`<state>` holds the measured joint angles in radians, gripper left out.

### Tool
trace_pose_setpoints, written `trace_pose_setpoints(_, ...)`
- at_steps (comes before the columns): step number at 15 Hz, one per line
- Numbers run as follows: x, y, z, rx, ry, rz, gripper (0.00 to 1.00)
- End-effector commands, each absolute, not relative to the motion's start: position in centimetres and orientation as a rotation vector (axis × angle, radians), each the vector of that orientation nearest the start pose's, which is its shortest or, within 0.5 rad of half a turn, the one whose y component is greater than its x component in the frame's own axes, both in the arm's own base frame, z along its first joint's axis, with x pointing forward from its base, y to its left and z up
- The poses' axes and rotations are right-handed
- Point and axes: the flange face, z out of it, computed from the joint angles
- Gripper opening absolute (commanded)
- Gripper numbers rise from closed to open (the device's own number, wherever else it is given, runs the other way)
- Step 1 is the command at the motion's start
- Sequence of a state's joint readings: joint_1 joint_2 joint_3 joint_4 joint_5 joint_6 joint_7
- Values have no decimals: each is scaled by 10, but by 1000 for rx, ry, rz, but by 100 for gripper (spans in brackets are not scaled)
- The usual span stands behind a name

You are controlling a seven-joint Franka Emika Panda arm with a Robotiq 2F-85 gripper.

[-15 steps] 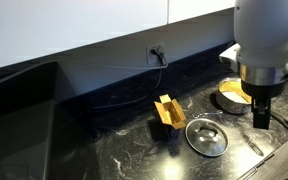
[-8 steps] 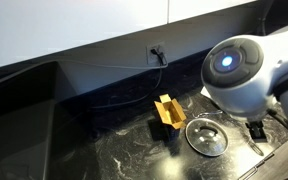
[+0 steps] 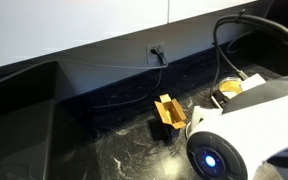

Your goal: Pour some contents from the box into the pot

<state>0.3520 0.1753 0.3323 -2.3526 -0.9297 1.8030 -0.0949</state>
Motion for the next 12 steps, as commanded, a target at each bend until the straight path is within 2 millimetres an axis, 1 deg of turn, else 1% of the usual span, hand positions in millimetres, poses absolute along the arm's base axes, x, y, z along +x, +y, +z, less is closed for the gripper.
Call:
trace_pose_setpoints(1,385,243,242,1501,1479,-507,100)
trace_pose_setpoints(5,381,244,237,1261,1582,-515,100)
trace_pose_setpoints(6,381,239,239,1202,1580,-521,100)
trace_pose_setpoints(7,386,243,234,1307,1575,-500,100)
trace_pose_setpoints(11,388,238,230,1221,1583,-513,100)
trace_pose_setpoints(12,387,244,227,1160,1598,-494,100)
